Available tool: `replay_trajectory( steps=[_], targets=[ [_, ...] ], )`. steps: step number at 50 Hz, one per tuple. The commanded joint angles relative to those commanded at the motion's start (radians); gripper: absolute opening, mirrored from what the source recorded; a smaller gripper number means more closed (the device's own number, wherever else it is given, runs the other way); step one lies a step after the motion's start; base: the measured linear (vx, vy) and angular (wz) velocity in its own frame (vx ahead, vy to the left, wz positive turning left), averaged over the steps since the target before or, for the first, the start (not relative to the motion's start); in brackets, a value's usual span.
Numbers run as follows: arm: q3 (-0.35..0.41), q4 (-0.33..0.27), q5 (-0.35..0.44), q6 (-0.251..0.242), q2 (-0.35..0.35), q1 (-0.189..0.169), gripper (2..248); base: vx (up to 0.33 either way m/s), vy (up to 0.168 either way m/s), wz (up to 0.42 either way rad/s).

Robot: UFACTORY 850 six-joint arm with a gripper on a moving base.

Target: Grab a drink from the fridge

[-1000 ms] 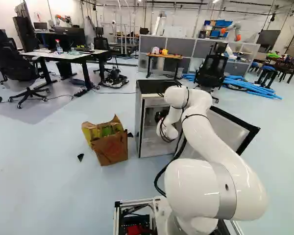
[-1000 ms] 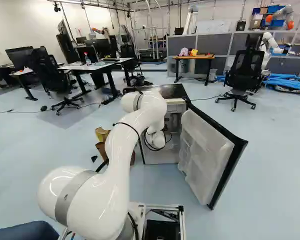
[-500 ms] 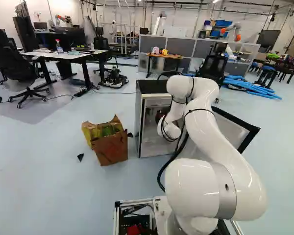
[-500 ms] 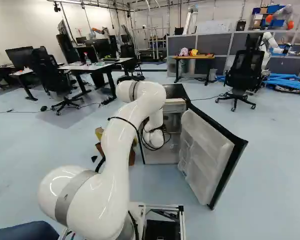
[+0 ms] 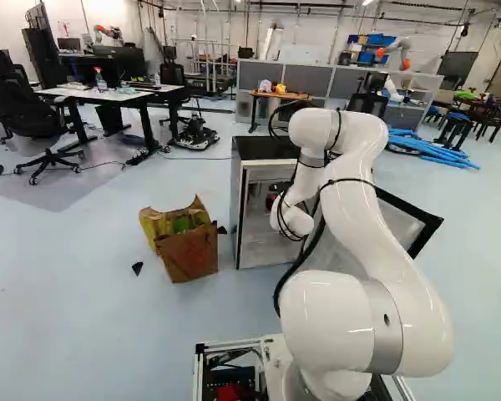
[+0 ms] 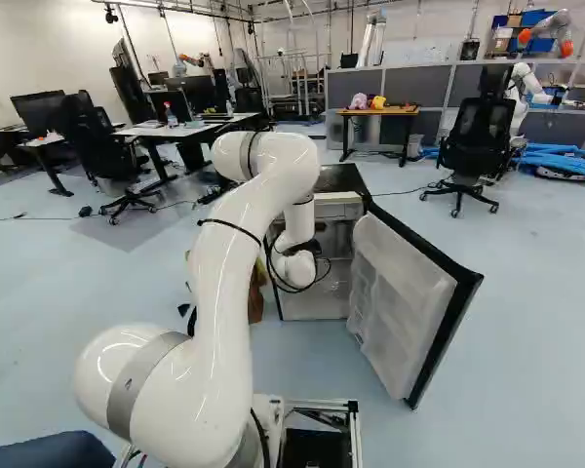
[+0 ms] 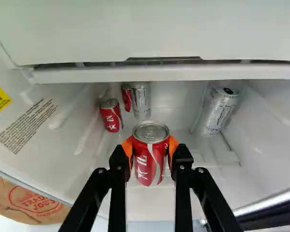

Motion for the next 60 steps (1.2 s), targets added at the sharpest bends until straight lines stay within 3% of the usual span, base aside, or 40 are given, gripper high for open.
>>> replay_trajectory(
  steps=[60],
  targets=[
    [0.442, 0.0, 0.0, 0.0, 0.385, -0.009, 94, 0.0, 0.0, 0.0]
  ],
)
